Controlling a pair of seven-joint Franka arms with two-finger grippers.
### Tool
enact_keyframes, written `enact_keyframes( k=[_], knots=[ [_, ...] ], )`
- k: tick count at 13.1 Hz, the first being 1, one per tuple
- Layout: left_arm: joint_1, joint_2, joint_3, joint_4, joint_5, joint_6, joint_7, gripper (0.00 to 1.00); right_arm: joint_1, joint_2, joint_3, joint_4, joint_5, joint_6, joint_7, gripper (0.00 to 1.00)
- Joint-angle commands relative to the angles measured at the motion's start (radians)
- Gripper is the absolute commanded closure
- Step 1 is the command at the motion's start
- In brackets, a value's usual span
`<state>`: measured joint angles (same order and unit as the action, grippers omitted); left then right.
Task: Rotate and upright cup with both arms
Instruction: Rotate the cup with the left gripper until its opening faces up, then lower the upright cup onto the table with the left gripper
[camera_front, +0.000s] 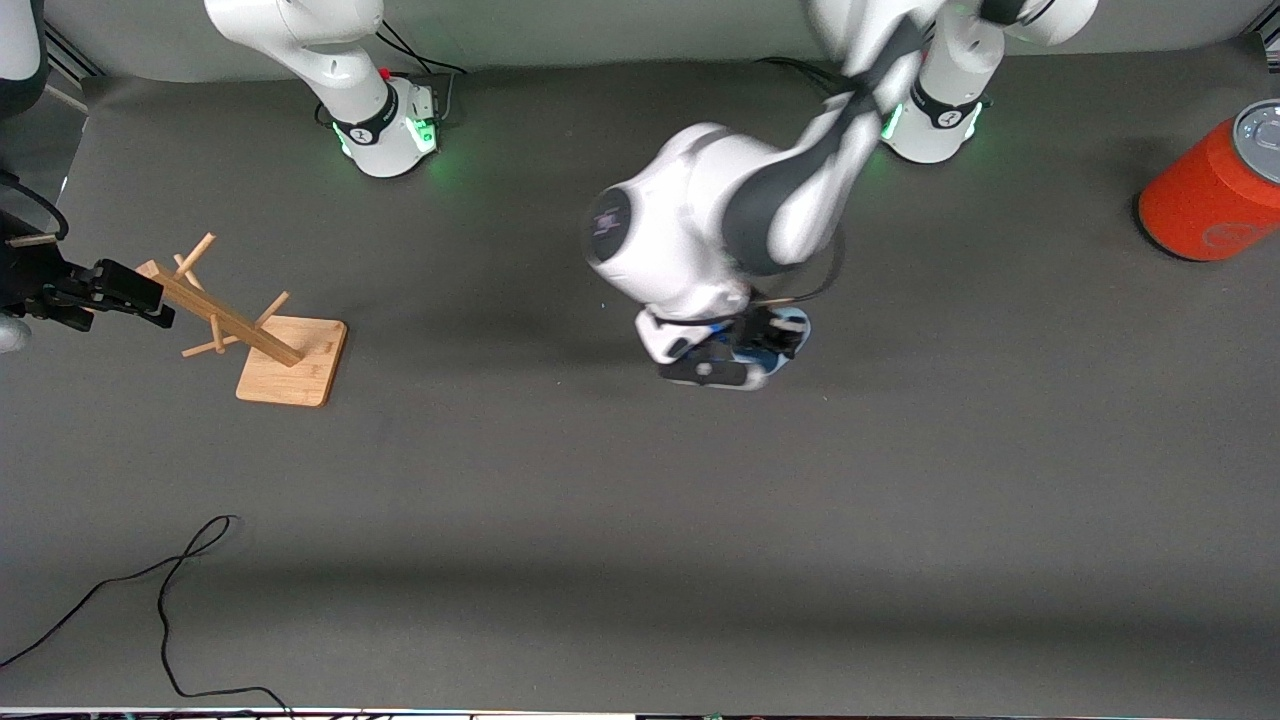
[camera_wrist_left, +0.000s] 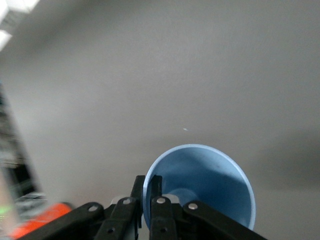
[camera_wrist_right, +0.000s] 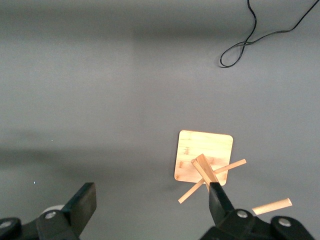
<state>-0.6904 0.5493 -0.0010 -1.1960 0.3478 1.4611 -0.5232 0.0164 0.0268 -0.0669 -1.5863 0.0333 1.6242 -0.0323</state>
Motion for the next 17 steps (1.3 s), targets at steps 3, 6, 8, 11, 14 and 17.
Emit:
enact_keyframes(
  k=[3, 6, 8, 11, 14, 17],
  knots=[
    [0.149, -0.254, -0.011, -0.126, -0.208, 0.103, -0.069, 1.00, 0.010, -0.022, -0.005, -0.017, -0.012, 0.000, -0.018, 0.00],
    [0.189, -0.443, -0.010, -0.358, -0.276, 0.313, -0.184, 1.00, 0.010, -0.021, -0.005, -0.018, -0.012, 0.000, -0.021, 0.00],
    [0.201, -0.569, -0.010, -0.607, -0.280, 0.524, -0.210, 1.00, 0.010, -0.018, -0.002, -0.015, -0.016, 0.000, -0.023, 0.00],
    [0.198, -0.595, -0.010, -0.825, -0.274, 0.763, -0.263, 1.00, 0.010, -0.013, -0.004, -0.015, -0.016, 0.000, -0.021, 0.00],
    [0.181, -0.508, -0.017, -0.918, -0.254, 0.979, -0.389, 1.00, 0.011, -0.013, -0.002, -0.015, -0.016, 0.000, -0.021, 0.00],
    [0.137, -0.376, -0.017, -0.922, -0.147, 1.089, -0.556, 1.00, 0.011, -0.013, 0.002, -0.018, -0.016, -0.001, -0.023, 0.00]
  ],
)
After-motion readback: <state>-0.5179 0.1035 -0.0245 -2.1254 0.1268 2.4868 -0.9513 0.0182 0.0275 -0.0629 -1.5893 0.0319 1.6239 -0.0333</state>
